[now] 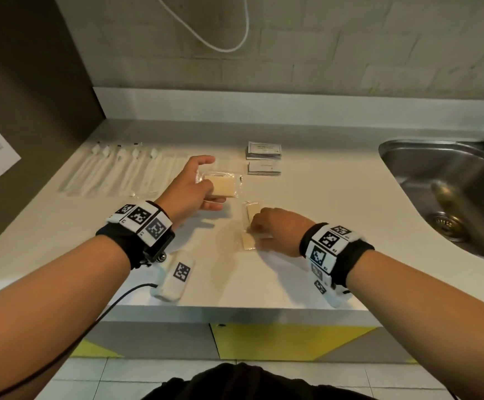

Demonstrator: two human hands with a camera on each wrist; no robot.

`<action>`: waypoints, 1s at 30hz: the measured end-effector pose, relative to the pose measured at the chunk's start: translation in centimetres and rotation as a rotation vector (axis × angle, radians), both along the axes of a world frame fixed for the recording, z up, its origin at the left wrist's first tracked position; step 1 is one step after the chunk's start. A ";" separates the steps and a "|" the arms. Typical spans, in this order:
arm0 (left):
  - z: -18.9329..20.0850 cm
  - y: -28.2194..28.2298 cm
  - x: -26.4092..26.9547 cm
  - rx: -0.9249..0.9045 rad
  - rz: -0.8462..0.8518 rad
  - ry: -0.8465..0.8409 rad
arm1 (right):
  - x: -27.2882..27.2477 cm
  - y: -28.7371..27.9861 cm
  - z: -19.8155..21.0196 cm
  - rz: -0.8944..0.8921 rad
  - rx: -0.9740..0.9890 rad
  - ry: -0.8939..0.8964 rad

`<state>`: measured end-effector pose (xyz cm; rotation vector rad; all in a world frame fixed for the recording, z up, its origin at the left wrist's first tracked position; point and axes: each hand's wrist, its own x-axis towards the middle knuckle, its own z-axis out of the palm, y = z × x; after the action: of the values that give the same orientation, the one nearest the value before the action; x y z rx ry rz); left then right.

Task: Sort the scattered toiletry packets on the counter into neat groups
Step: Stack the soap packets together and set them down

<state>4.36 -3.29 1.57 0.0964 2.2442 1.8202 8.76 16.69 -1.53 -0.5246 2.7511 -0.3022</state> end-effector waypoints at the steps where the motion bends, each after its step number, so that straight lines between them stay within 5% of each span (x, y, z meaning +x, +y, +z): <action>1: -0.1 -0.1 -0.1 -0.002 0.011 -0.010 | 0.0 0.2 -0.1 -0.023 -0.009 -0.006; 16: -0.3 2.0 -1.3 -0.081 -0.042 -0.033 | -3.5 3.1 4.3 -0.119 -0.050 -0.006; 21: -0.4 1.9 -1.9 -0.081 -0.025 -0.048 | -4.8 3.3 4.3 0.010 0.188 -0.158; 30: -0.9 1.3 -1.7 -0.091 -0.009 -0.073 | -6.4 1.9 1.9 0.182 0.231 -0.164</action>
<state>2.71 -1.95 0.67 0.0233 2.2683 1.6855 2.31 18.63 0.32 -0.6501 2.5145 0.0164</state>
